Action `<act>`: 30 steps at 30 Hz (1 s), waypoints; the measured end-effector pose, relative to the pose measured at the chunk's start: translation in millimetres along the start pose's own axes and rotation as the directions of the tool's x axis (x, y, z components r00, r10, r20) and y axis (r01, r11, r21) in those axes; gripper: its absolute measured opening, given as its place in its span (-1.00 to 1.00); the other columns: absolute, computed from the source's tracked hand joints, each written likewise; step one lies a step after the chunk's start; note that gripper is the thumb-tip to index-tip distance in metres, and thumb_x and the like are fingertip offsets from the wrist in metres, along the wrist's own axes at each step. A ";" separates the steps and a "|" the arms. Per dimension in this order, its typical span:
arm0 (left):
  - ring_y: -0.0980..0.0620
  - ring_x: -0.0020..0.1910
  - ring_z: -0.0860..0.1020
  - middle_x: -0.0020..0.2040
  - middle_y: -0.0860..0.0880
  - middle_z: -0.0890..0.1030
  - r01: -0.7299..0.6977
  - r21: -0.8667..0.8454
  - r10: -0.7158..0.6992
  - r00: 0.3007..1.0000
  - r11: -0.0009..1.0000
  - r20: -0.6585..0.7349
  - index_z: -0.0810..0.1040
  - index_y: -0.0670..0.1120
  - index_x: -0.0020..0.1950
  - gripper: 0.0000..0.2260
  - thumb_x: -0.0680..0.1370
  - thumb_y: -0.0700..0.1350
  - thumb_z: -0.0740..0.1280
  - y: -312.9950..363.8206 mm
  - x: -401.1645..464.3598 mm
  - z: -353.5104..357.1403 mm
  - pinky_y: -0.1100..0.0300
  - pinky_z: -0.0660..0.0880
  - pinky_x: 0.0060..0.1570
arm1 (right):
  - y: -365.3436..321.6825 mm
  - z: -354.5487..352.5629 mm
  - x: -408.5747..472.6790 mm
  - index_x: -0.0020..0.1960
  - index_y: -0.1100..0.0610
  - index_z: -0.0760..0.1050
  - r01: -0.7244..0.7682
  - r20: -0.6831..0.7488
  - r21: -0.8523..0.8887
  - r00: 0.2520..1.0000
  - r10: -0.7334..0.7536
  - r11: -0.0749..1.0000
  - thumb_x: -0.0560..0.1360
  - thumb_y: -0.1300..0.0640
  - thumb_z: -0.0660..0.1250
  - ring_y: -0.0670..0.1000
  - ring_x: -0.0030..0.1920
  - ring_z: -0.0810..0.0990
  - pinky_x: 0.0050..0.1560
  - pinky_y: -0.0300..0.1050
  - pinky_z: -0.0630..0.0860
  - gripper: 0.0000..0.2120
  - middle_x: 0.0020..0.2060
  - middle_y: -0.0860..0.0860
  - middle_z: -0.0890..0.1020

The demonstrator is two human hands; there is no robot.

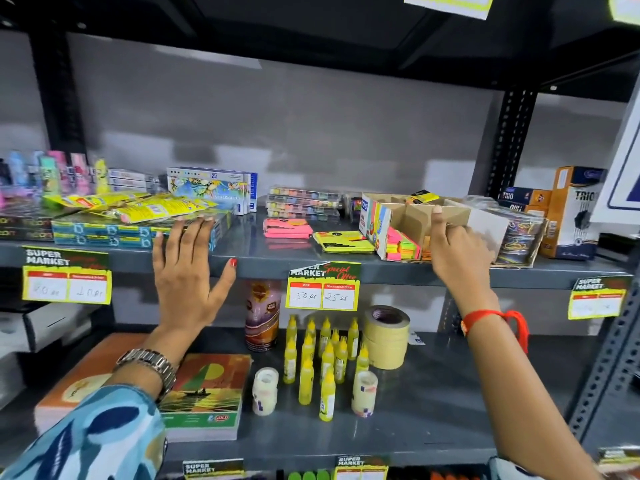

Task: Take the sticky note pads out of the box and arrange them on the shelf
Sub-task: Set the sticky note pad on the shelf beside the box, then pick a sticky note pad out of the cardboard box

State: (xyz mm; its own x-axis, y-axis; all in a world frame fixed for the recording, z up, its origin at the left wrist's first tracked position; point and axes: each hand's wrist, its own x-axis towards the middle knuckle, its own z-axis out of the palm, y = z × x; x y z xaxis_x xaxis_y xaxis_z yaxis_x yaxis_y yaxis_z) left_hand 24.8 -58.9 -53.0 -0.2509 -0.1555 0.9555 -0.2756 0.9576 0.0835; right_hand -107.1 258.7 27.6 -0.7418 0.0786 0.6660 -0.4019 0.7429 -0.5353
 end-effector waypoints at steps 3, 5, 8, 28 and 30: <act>-0.16 0.42 0.25 0.37 -0.19 0.43 -0.004 0.007 0.004 1.000 1.000 0.001 0.35 -0.21 0.42 -0.43 0.54 0.14 0.09 -0.3 -0.2 1.0 -0.11 0.03 0.45 | -24.4 -0.8 -12.9 0.09 0.30 0.53 0.250 -0.320 0.100 0.925 -0.207 0.963 0.56 -0.06 -0.02 0.28 0.17 0.47 0.20 0.10 0.36 -0.49 0.14 0.29 0.56; -0.15 0.43 0.24 0.37 -0.19 0.44 -0.004 0.017 0.004 1.000 1.000 -0.004 0.35 -0.21 0.42 -0.44 0.55 0.13 0.09 -0.8 -0.9 1.5 -0.11 0.03 0.45 | -54.7 -5.3 -30.5 0.04 0.29 0.54 0.448 -0.386 0.134 0.845 -0.370 0.884 0.54 0.07 0.15 0.23 -0.01 0.56 0.00 -0.06 0.36 -0.68 -0.04 0.26 0.63; -0.14 0.44 0.23 0.37 -0.19 0.43 -0.007 0.017 0.006 1.000 1.000 0.005 0.35 -0.20 0.42 -0.44 0.56 0.13 0.09 -1.4 -1.5 1.0 -0.10 0.02 0.45 | -91.2 5.6 -42.0 0.01 0.23 0.52 0.511 -0.005 0.056 0.859 -0.511 0.858 0.52 0.01 0.26 0.21 -0.09 0.58 -0.19 -0.06 0.40 -0.73 -0.14 0.19 0.65; -0.18 0.40 0.28 0.34 -0.20 0.46 -0.012 0.008 0.012 1.000 1.000 -0.001 0.37 -0.22 0.40 -0.44 0.56 0.14 0.09 -0.8 0.0 1.8 -0.12 0.06 0.44 | -133.3 36.4 -10.7 0.16 0.21 0.40 0.296 0.618 -0.280 0.784 -0.065 0.913 0.42 -0.09 0.32 0.18 0.13 0.53 -0.06 -0.06 0.45 -0.54 0.15 0.15 0.55; -0.17 0.41 0.27 0.35 -0.19 0.45 -0.012 0.005 0.012 1.000 1.000 0.000 0.37 -0.22 0.40 -0.44 0.56 0.14 0.09 -1.1 -0.2 1.8 -0.12 0.06 0.44 | -132.1 30.5 -14.8 0.30 0.25 0.31 0.285 0.571 -0.274 0.817 -0.083 0.918 0.41 -0.12 0.34 0.19 0.20 0.50 0.06 -0.02 0.50 -0.38 0.20 0.16 0.52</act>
State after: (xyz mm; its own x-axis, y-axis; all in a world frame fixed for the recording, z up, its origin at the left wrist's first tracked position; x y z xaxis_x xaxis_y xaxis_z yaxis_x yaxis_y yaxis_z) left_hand 23.5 -60.4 -53.8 -0.2538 -0.1436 0.9565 -0.2769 0.9583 0.0704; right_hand -59.4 139.2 72.6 -0.8789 -0.3773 0.2920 -0.4337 0.8869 -0.1593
